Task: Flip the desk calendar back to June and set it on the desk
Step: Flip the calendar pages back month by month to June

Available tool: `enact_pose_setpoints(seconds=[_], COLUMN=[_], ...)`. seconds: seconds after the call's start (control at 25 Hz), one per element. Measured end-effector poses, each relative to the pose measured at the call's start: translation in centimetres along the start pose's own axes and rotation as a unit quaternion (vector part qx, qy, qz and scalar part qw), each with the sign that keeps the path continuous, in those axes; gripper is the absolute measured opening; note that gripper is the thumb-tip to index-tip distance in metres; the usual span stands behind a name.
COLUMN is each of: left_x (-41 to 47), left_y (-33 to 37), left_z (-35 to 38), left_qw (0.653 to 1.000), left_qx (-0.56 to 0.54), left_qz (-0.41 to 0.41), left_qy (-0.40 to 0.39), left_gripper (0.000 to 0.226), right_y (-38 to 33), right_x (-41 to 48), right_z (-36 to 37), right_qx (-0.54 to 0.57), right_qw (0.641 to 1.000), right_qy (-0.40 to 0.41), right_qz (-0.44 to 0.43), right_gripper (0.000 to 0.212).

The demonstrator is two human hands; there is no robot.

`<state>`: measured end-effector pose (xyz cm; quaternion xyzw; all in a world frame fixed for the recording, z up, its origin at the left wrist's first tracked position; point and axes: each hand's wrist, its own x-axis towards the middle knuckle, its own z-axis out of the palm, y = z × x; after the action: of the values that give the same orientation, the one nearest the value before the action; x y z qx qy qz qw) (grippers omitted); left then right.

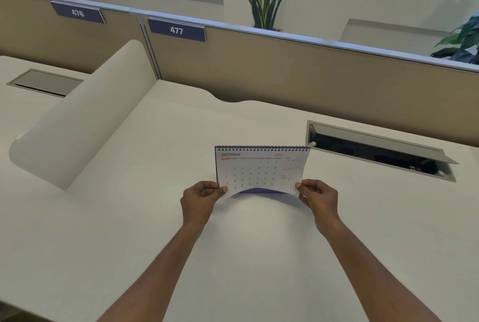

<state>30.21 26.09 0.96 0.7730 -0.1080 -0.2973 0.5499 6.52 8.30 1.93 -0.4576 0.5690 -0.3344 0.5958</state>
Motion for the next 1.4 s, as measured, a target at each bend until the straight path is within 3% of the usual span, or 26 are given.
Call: enact_pose_setpoints(seconds=[0.4,0.84,1.4], left_x=[0.2,-0.2,-1.4], left_y=[0.0,0.3,0.9], left_z=[-0.9,-0.6,-1.4], left_qw=[0.999,0.999,0.974], left_qx=[-0.023,-0.019,-0.195], left_qz=[0.001,0.027,-0.039], left_qy=[-0.040,-0.026,-0.106], left_gripper=[0.019,0.018,0.022], right_y=[0.2,0.2,0.1], right_x=[0.0,-0.7,-1.9], right_z=[-0.4,-0.5,-0.8], right_qx=[-0.006,-0.001,0.006], right_qw=[1.000,1.000,1.000], right_qy=[0.006,-0.001,0.005], right_qz=[-0.010,-0.011,-0.023], right_gripper=[0.012,0.009,0.017])
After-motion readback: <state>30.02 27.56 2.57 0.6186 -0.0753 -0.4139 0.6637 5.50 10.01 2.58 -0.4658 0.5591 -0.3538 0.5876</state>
